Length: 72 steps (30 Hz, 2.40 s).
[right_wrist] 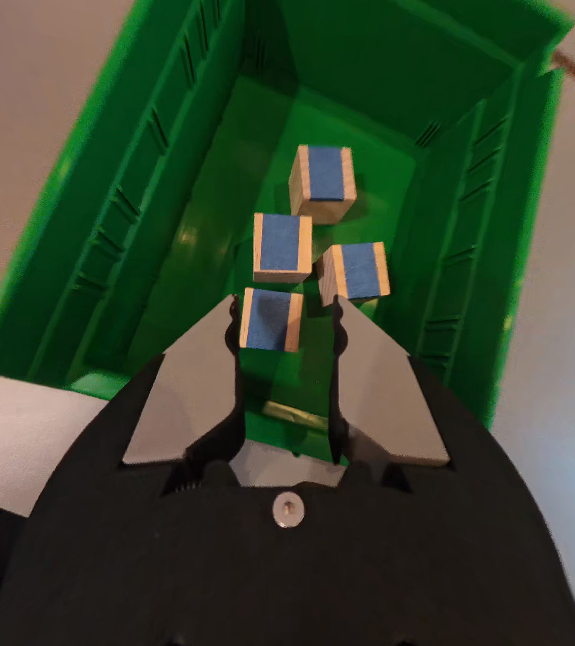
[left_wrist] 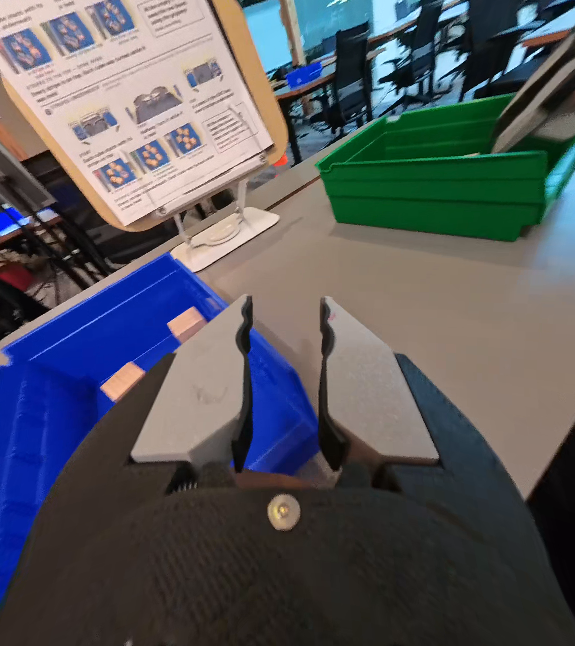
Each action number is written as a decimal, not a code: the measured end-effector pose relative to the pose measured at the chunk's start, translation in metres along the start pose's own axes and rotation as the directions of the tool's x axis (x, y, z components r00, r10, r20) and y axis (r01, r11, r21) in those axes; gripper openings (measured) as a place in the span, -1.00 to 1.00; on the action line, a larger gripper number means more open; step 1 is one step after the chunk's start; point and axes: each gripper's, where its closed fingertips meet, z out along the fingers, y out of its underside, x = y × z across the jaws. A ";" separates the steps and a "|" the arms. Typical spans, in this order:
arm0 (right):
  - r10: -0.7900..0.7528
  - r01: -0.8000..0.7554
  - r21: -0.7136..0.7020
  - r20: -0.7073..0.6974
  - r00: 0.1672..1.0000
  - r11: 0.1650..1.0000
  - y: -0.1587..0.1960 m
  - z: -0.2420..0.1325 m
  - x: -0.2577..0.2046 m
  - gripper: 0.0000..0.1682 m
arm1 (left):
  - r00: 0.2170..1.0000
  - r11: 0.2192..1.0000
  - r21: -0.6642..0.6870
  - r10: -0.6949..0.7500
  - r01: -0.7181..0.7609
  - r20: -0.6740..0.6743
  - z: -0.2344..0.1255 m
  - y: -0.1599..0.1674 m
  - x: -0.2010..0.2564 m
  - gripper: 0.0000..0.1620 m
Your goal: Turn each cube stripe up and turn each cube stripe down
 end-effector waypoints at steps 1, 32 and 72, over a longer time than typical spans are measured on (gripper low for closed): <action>0.015 -0.015 0.048 -0.011 1.000 0.999 -0.007 -0.009 0.002 -0.41 | 0.999 1.000 -0.017 0.016 -0.016 0.034 -0.002 0.002 -0.007 -0.54; -0.198 0.164 0.355 0.063 0.978 0.920 -0.060 -0.054 -0.054 -0.47 | 0.798 0.408 -0.706 0.103 -0.579 -0.594 0.082 0.154 -0.170 -0.21; -0.220 -0.110 0.470 0.591 0.776 0.876 -0.088 -0.116 -0.181 -0.48 | 0.862 0.792 0.458 0.497 -0.405 -0.099 -0.032 -0.070 0.112 -0.53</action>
